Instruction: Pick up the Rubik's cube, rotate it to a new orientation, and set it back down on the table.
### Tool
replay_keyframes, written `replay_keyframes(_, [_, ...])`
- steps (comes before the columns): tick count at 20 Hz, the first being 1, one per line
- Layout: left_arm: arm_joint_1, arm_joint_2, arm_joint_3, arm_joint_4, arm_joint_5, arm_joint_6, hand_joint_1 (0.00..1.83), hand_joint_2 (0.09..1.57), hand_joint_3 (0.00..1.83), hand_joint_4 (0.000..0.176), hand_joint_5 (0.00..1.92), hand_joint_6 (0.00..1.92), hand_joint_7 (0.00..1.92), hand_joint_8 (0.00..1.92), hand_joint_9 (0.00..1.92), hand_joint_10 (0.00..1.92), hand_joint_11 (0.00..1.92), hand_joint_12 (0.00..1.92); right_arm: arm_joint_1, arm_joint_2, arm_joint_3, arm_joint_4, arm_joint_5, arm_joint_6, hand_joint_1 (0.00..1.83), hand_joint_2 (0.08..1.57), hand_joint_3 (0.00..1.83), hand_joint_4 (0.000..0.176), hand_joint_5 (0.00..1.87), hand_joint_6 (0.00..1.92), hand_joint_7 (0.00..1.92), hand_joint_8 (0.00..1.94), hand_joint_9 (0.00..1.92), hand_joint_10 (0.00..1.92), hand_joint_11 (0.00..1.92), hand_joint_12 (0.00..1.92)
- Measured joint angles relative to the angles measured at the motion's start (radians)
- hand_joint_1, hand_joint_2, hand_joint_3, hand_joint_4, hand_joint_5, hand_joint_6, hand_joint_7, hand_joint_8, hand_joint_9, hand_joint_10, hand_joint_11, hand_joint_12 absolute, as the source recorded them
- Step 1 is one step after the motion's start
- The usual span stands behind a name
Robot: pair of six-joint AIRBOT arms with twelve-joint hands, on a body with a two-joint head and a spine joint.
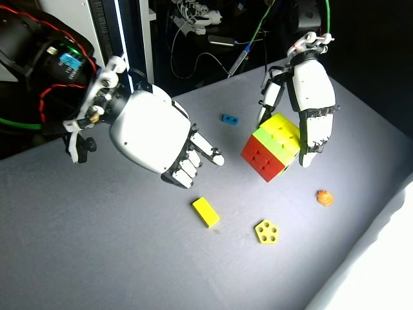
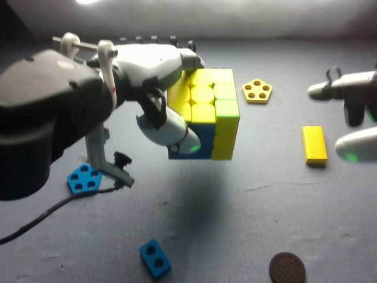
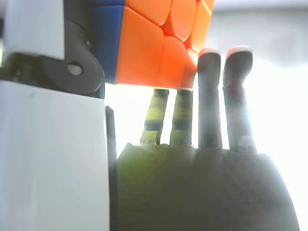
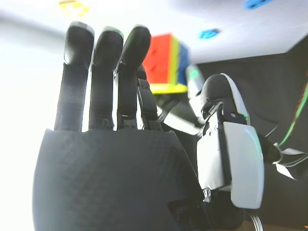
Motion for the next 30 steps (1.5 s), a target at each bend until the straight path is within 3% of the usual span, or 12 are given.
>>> replay_keyframes(3, [0.063,0.000,0.017,0.129,0.017,-0.141,1.05,1.40,0.00,0.000,0.53,1.59,0.48,1.90,0.36,1.92,0.39,1.92,0.000,-0.008,0.050,0.000,0.001,-0.002,0.08,1.20,0.00,0.000,0.11,0.00,0.23,0.02,0.19,0.45,0.00,1.23])
replay_keyframes(5, [0.095,0.000,0.035,0.211,0.026,-0.222,1.03,1.41,0.00,0.000,0.51,1.63,0.48,1.89,0.35,1.92,0.36,1.92,0.000,-0.017,0.076,0.000,0.002,-0.003,0.07,1.21,0.00,0.000,0.09,0.00,0.16,0.00,0.16,0.28,0.00,0.97])
replay_keyframes(12, [0.188,-0.046,0.108,0.467,0.016,-0.500,1.04,1.40,0.00,0.000,0.54,1.62,0.47,1.88,0.33,1.92,0.36,1.92,-0.022,-0.028,0.117,-0.148,0.218,0.030,0.10,1.21,0.00,0.000,0.06,0.00,0.11,0.00,0.19,0.14,0.00,0.89])
replay_keyframes(16, [0.206,-0.062,0.119,0.492,-0.002,-0.533,1.02,1.41,0.00,0.000,0.50,1.66,0.47,1.88,0.35,1.92,0.37,1.92,-0.041,-0.048,0.158,-0.467,0.233,0.411,0.10,1.21,0.00,0.000,0.05,0.00,0.12,0.00,0.21,0.13,0.00,0.93])
replay_keyframes(20, [0.219,-0.065,0.121,0.497,-0.017,-0.539,1.03,1.41,0.00,0.000,0.52,1.62,0.46,1.91,0.29,1.92,0.36,1.92,-0.041,-0.071,0.160,-0.642,0.251,0.518,0.11,1.21,0.00,0.000,0.07,0.01,0.16,0.01,0.24,0.12,0.00,1.01])
replay_keyframes(21, [0.219,-0.065,0.121,0.498,-0.018,-0.539,0.93,1.38,0.00,0.000,0.52,1.65,0.28,1.65,0.26,1.70,0.26,1.89,-0.041,-0.077,0.160,-0.644,0.252,0.520,0.09,1.21,0.00,0.000,0.07,0.01,0.16,0.00,0.25,0.11,0.00,1.02])
replay_keyframes(22, [0.220,-0.065,0.119,0.497,-0.021,-0.539,0.94,1.26,0.00,0.000,0.35,1.11,0.28,1.34,0.27,1.52,0.22,1.79,-0.041,-0.079,0.160,-0.643,0.255,0.520,0.10,1.21,0.00,0.000,0.07,0.01,0.15,0.00,0.25,0.11,0.00,1.01])
replay_keyframes(23, [0.220,-0.065,0.118,0.498,-0.023,-0.539,0.94,1.26,0.00,0.000,0.35,1.11,0.28,1.34,0.27,1.52,0.22,1.79,-0.041,-0.079,0.161,-0.642,0.255,0.521,0.10,1.21,0.00,0.000,0.07,0.01,0.15,0.00,0.25,0.11,0.00,1.01])
replay_keyframes(24, [0.220,-0.065,0.118,0.497,-0.023,-0.539,0.91,1.15,0.00,0.000,0.33,0.48,0.37,0.77,0.29,1.17,0.15,1.63,-0.042,-0.079,0.160,-0.642,0.255,0.521,0.10,1.21,0.00,0.000,0.07,0.01,0.16,0.00,0.26,0.11,0.00,1.01])
replay_keyframes(26, [0.225,-0.065,0.117,0.497,-0.028,-0.537,0.78,1.10,0.00,0.000,0.32,0.12,0.43,0.19,0.32,0.65,0.03,1.41,-0.055,-0.079,0.151,-0.642,0.254,0.521,0.09,1.21,0.00,0.000,0.06,0.00,0.15,0.00,0.26,0.11,0.00,1.01])
replay_keyframes(28, [0.226,-0.065,0.112,0.497,-0.037,-0.534,0.71,1.08,0.00,0.000,0.26,0.04,0.39,0.06,0.32,0.40,0.00,1.26,-0.067,-0.080,0.137,-0.642,0.252,0.521,0.08,1.21,0.00,0.000,0.07,0.01,0.15,0.00,0.27,0.11,0.00,1.02])
replay_keyframes(30, [0.228,-0.065,0.113,0.496,-0.044,-0.533,0.55,1.05,0.00,0.018,0.06,0.00,0.17,0.00,0.24,0.04,0.00,0.81,-0.070,-0.080,0.115,-0.642,0.251,0.519,0.09,1.21,0.00,0.000,0.08,0.01,0.17,0.00,0.30,0.12,0.00,1.09])
